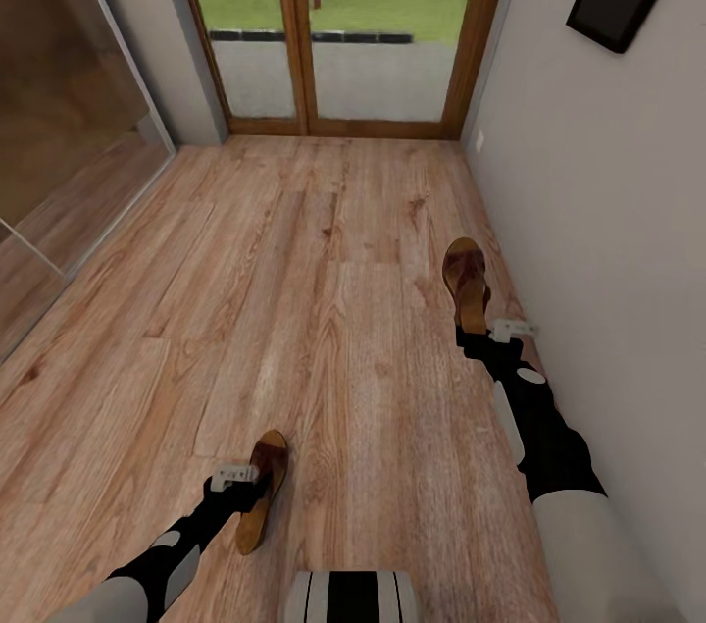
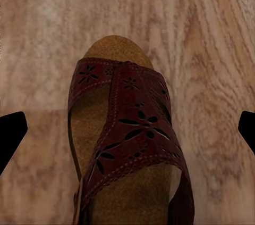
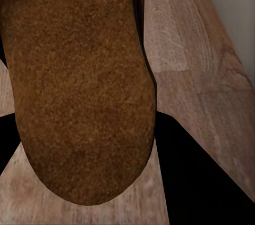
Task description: Pick up the two gym shoes and the two sandals from the corridor floor and place them onto the hallstand (shoe rack) in the corridor, making sure they are on the rack and not on the floor. Arrange them so the two gym shoes are next to each other and the two sandals are next to each other.
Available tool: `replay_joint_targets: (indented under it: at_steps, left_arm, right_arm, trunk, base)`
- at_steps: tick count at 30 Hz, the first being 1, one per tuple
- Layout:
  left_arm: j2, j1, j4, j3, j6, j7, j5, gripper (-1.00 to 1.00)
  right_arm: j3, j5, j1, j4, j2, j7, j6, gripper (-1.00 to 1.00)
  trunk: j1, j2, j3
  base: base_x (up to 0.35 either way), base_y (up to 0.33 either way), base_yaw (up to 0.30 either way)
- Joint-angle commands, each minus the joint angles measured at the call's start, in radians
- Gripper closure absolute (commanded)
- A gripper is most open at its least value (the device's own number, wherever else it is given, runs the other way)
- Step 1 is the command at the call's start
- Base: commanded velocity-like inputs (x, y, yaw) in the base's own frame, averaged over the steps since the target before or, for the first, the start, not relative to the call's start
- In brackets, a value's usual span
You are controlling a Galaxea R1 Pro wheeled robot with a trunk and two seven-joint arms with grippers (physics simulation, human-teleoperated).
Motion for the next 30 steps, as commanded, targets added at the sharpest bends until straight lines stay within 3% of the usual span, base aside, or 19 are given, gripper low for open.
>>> replay_joint_targets:
  at_steps: [1, 6, 17, 30]
  left_arm:
    - [0.000, 0.000, 0.006, 0.009, -0.003, -0.005, -0.007, -1.00]
    - [0.012, 0.001, 0.036, 0.009, -0.003, -0.004, -0.007, -1.00]
    - [0.016, 0.001, 0.042, 0.009, -0.003, -0.004, -0.009, -1.00]
    - [0.016, 0.001, 0.039, 0.009, -0.003, -0.004, -0.009, -1.00]
  right_arm:
    - [-0.001, 0.001, 0.000, -0.002, 0.001, -0.001, 0.006, 1.00]
    - [-0.001, 0.001, 0.000, -0.002, 0.001, -0.001, 0.006, 1.00]
    - [-0.001, 0.001, 0.000, -0.001, 0.001, -0.001, 0.006, 1.00]
    - [-0.001, 0.001, 0.000, -0.002, 0.001, -0.001, 0.005, 1.00]
  trunk:
    - [0.000, 0.000, -0.001]
    - [0.000, 0.000, -0.001]
    - [0.000, 0.000, -0.001]
    - [0.000, 0.000, -0.001]
  base:
    - [0.000, 0.000, 0.000]
    - [-0.007, 0.000, 0.000]
    - [-0.246, 0.000, 0.000]
    - [-0.011, 0.000, 0.000]
